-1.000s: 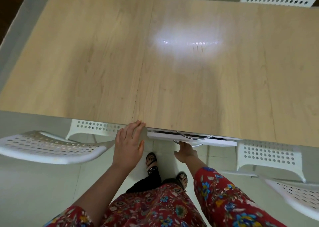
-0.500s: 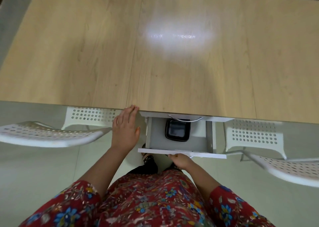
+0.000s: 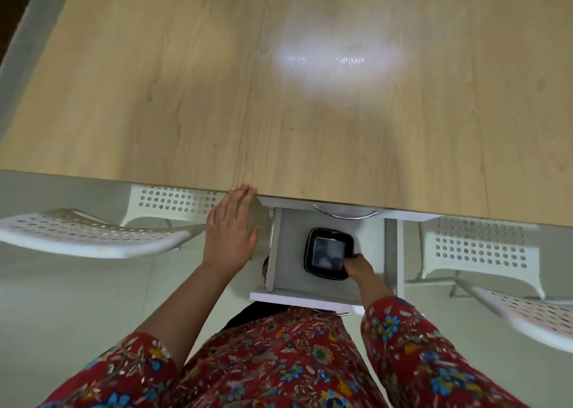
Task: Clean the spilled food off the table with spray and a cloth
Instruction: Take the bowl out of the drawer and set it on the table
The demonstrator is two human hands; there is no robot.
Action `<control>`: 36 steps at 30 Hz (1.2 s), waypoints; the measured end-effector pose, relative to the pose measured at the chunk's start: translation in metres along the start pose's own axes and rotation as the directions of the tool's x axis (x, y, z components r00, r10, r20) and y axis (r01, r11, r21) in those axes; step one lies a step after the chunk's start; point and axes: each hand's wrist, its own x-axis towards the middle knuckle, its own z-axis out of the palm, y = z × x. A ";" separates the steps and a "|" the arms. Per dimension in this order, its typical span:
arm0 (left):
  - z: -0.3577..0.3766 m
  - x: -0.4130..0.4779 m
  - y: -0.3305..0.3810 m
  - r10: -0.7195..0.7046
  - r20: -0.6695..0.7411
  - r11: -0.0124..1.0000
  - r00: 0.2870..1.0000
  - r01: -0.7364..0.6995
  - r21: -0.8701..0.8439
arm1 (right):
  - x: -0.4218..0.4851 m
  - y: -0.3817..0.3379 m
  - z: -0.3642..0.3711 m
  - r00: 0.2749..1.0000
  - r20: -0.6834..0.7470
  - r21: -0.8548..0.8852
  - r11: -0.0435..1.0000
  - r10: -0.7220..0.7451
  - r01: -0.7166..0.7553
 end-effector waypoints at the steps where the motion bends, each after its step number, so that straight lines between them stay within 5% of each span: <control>1: -0.001 0.000 0.000 0.003 -0.001 1.000 1.000 -0.003 -0.002 | 0.004 0.002 0.002 0.999 0.033 -0.005 1.000 0.008 -0.008; 6: -0.002 0.000 0.002 -0.005 -0.007 1.000 1.000 0.005 -0.009 | 0.004 0.010 0.007 0.998 -0.010 -0.137 0.989 -0.065 0.064; 13: -0.005 0.001 0.001 0.008 0.022 1.000 1.000 -0.008 -0.014 | -0.060 0.023 -0.021 0.976 0.027 0.105 0.972 -0.217 0.213; 21: -0.008 0.000 0.003 -0.001 0.026 1.000 1.000 0.001 -0.017 | -0.185 -0.017 -0.098 0.856 0.199 0.305 0.860 -0.478 0.409; 26: -0.006 0.001 0.005 -0.007 0.011 0.999 1.000 0.007 -0.035 | -0.198 -0.066 -0.127 0.807 -0.072 0.440 0.708 -0.586 0.553; 30: -0.005 0.001 0.006 -0.006 0.015 0.999 1.000 0.006 -0.038 | -0.178 -0.095 -0.134 0.793 -0.311 0.363 0.706 -0.524 0.609; 36: -0.002 0.001 0.002 -0.005 0.027 1.000 1.000 0.006 -0.023 | -0.154 -0.110 -0.138 0.804 -0.363 0.336 0.738 -0.471 0.585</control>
